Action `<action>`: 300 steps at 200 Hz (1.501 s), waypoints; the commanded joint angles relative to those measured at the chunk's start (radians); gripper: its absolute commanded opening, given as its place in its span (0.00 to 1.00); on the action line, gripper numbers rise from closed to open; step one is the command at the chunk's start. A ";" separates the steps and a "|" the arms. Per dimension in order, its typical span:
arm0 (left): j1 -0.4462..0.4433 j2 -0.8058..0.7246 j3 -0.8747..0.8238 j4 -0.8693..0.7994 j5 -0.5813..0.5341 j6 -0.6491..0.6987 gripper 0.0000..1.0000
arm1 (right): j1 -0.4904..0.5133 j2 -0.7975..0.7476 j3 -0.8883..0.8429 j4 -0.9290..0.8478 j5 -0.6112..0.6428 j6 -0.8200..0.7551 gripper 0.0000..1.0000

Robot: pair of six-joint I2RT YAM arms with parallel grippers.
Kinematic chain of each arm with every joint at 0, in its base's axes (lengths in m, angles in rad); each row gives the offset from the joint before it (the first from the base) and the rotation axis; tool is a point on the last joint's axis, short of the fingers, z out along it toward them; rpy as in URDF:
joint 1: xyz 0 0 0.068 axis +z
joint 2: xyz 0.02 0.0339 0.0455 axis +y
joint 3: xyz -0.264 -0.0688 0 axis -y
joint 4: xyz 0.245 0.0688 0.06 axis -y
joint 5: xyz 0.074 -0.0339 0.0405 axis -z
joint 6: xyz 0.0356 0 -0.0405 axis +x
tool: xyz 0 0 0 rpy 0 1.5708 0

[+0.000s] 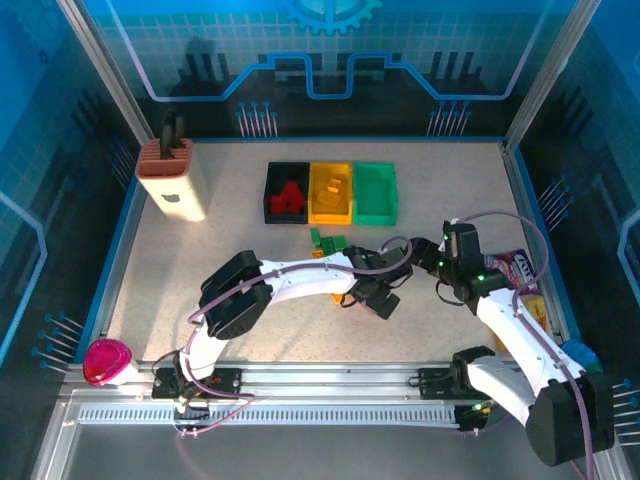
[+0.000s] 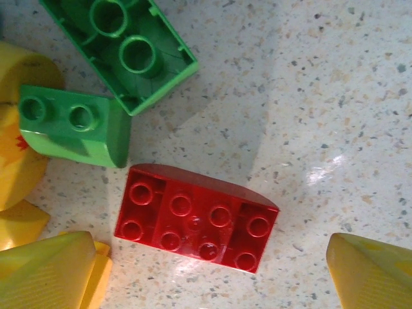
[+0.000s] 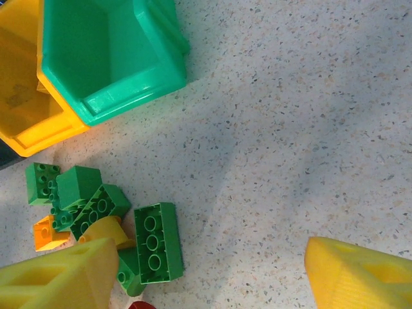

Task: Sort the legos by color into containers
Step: Pick up the lego from the middle-left of the table.

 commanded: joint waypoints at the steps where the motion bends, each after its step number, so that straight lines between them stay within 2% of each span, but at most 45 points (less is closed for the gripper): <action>1: 0.016 -0.002 0.036 -0.041 -0.031 0.043 0.93 | -0.016 -0.022 -0.011 0.001 -0.008 0.012 0.77; 101: 0.043 0.045 0.085 -0.062 0.143 0.151 0.92 | -0.023 -0.018 -0.004 0.003 -0.008 0.010 0.77; 150: 0.043 0.084 0.116 -0.112 0.106 0.171 0.92 | -0.026 -0.010 -0.008 0.011 -0.012 0.012 0.78; 185: 0.043 0.099 0.124 -0.119 0.125 0.179 0.91 | -0.027 -0.021 -0.018 0.008 -0.008 0.013 0.78; 280: 0.042 0.126 0.129 -0.129 0.109 0.175 0.82 | -0.030 -0.025 -0.029 0.013 -0.009 0.020 0.78; 300: 0.042 0.130 0.130 -0.134 0.097 0.172 0.75 | -0.032 -0.025 -0.031 0.016 -0.009 0.021 0.78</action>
